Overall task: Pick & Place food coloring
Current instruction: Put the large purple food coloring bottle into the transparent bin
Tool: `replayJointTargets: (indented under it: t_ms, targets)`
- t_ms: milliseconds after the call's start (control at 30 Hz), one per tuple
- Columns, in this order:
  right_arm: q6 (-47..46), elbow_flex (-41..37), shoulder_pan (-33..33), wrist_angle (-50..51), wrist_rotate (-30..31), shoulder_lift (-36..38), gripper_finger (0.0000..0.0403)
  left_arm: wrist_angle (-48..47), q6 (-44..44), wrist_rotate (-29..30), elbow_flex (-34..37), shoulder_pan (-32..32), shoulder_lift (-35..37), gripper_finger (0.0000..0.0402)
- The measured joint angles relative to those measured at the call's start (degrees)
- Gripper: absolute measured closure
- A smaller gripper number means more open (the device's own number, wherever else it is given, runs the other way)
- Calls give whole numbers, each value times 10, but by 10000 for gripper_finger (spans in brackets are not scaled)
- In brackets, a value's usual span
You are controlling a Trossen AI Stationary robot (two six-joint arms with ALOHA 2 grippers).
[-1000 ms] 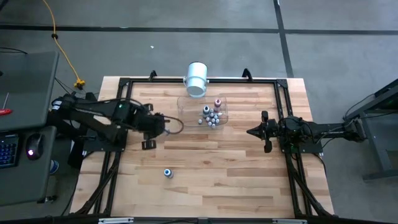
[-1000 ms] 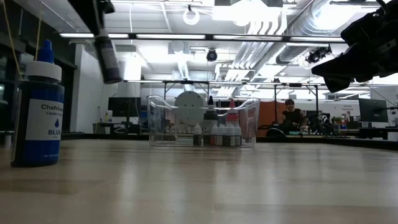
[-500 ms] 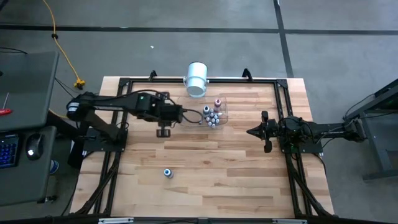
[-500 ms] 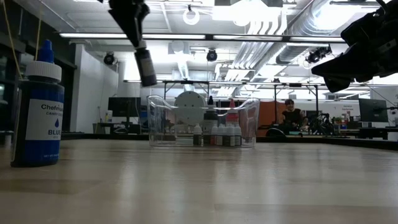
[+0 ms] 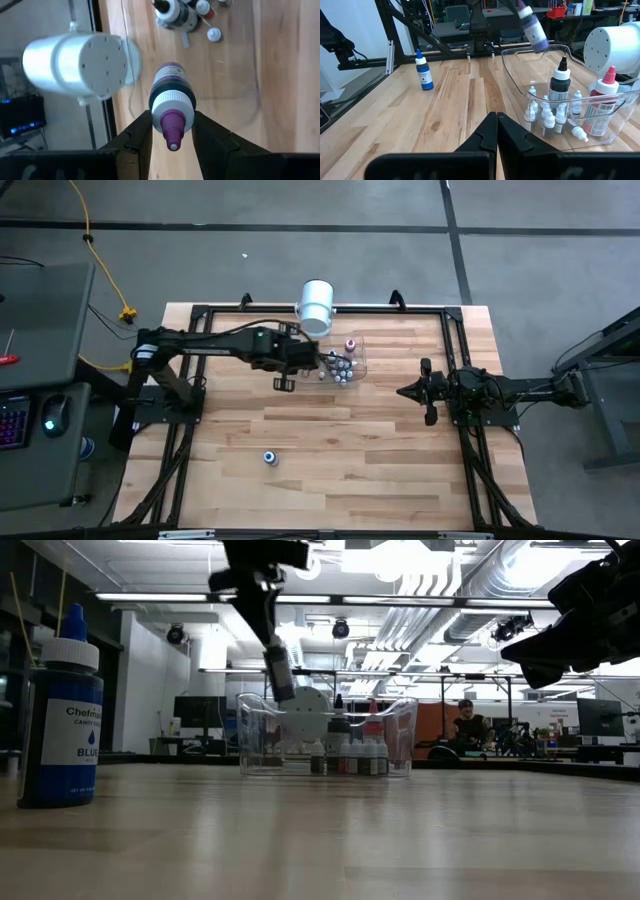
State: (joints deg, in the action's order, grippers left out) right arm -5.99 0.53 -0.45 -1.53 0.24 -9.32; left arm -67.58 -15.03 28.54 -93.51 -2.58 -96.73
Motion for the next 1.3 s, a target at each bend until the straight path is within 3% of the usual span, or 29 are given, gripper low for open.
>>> replayJointTargets:
  t_ms: [467, 600, 1300]
  targets:
    - [0, 0, 0, 0, 0, 0, 402, 83, -168, -86, 0, -60, -90, 289]
    - [0, 0, 0, 0, 0, 0, 402, 101, -192, -85, 0, -69, -113, 289]
    - [0, 0, 0, 0, 0, 0, 402, 137, -207, -204, 4, -121, -122, 289]
